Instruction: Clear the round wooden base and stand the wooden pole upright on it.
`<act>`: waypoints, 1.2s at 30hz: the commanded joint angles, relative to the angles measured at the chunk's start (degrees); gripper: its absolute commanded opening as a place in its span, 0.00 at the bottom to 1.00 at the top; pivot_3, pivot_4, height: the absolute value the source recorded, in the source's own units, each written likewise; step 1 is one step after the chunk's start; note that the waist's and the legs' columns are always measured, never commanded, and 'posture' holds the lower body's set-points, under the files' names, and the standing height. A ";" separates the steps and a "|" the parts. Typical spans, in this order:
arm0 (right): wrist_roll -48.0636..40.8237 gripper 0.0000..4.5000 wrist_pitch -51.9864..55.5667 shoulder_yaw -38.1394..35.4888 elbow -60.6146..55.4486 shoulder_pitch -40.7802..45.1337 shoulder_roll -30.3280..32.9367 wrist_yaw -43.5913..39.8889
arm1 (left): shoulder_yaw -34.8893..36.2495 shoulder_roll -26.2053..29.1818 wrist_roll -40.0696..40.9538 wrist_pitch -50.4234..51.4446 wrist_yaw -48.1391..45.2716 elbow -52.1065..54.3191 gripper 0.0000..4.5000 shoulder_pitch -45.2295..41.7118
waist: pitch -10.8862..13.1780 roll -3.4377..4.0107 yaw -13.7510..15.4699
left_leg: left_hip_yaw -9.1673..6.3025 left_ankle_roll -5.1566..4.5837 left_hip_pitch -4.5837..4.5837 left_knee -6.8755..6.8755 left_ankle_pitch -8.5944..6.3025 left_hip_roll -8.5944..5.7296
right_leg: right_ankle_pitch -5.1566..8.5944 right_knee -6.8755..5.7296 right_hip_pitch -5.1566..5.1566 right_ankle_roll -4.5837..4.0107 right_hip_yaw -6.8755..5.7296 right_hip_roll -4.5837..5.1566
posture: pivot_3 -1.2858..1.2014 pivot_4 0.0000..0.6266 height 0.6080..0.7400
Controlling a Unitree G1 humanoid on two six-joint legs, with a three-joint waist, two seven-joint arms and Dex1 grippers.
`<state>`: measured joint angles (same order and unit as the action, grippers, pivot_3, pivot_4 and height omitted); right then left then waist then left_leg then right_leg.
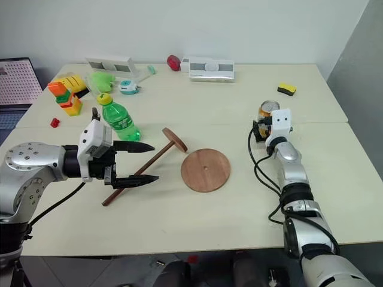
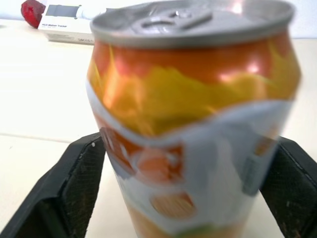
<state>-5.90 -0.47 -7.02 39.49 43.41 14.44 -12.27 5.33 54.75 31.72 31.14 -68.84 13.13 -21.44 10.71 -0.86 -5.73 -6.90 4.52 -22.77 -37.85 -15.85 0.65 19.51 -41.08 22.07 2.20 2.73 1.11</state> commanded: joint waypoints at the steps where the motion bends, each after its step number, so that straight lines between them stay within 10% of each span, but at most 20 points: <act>1: -0.83 0.99 3.55 0.39 -8.10 -2.54 -0.17 -0.86 | 1.58 0.39 1.01 -0.13 -0.36 0.89 1.00 -0.70 | 0.00 0.00 0.00 | 0.00 0.00 0.01 0.00 0.00 0.00 | 0.00 -0.01 0.00 0.00 0.01 0.00 | 0.52 0.24 1.00; 10: -2.92 0.99 26.81 1.99 -35.92 -14.43 4.89 -5.59 | 0.08 0.24 -0.09 -0.96 -1.50 -1.14 1.00 -2.60 | 0.00 0.01 0.32 | -0.03 -0.02 -0.03 -0.01 -0.01 -0.02 | 0.00 -0.01 0.00 0.00 -0.01 0.00 | 0.52 0.24 1.00; 23: -22.33 0.99 59.41 0.65 -66.22 -20.25 29.84 -29.25 | -2.07 2.46 -6.22 -0.79 -0.42 -7.40 1.00 -5.06 | 0.00 0.01 1.05 | -0.09 -0.25 -0.06 -0.04 -0.14 -0.07 | 0.00 0.06 -0.04 0.00 -0.06 0.02 | 0.52 0.24 1.00; 36: -41.72 0.99 68.77 3.21 -70.61 -6.51 39.08 -43.31 | -25.97 1.94 -27.32 14.41 -1.95 -20.65 1.00 -28.31 | 0.02 -0.02 1.15 | -0.20 -0.25 -0.13 -0.08 -0.14 -0.12 | 0.01 0.16 -0.10 0.01 -0.23 0.00 | 0.52 0.24 1.00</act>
<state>-45.93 68.50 -4.53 -29.77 35.56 53.05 -54.15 -18.60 56.78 7.34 41.78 -69.54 -5.92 -45.07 10.73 -0.88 -4.58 -7.11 4.26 -22.93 -37.94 -15.99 0.53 19.52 -40.92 21.98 2.21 2.48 1.11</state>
